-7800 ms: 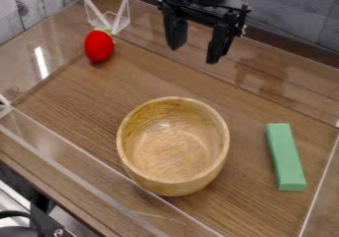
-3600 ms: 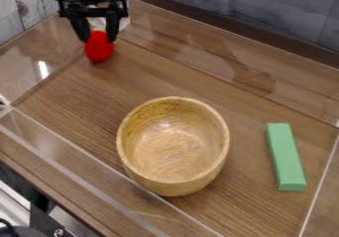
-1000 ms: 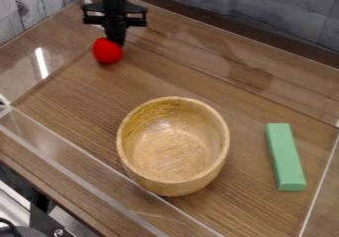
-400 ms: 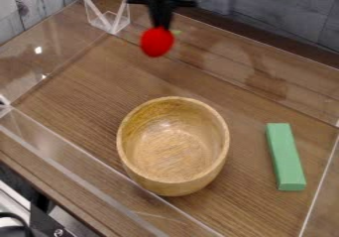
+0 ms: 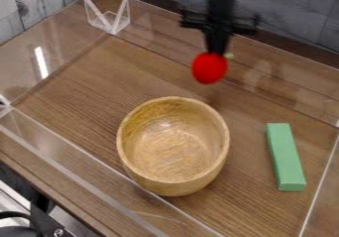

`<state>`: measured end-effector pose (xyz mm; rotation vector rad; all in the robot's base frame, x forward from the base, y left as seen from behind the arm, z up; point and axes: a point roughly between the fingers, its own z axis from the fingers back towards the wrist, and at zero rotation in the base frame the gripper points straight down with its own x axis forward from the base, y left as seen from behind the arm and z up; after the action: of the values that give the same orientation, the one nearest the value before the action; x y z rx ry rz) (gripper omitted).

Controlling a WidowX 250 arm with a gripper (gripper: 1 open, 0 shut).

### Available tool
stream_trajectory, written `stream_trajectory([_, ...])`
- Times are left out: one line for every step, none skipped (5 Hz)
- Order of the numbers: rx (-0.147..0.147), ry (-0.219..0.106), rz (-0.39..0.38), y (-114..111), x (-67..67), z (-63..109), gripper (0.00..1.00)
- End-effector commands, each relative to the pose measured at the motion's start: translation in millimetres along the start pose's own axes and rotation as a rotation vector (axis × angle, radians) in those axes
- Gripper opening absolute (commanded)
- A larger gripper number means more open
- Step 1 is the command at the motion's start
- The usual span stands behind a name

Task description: Move the red fruit to the right

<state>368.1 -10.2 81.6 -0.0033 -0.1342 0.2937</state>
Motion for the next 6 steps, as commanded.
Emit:
stream_trajectory([0.005,-0.042,0.0,-9.9,2.3,-12.0,0.0])
stream_trajectory([-0.01,-0.033,0.024,-2.9,-1.9,-13.2,1.0])
stream_trajectory([-0.028,-0.028,0.052,4.6,-5.9,-13.1,1.0])
stream_trajectory([-0.07,-0.03,0.006,14.4,-10.3,-19.1,1.0])
stream_trajectory([-0.131,-0.045,-0.056,20.2,-16.2,-19.2,1.0])
stream_trajectory([-0.164,-0.06,-0.077,3.4,-26.5,-13.6,1.0])
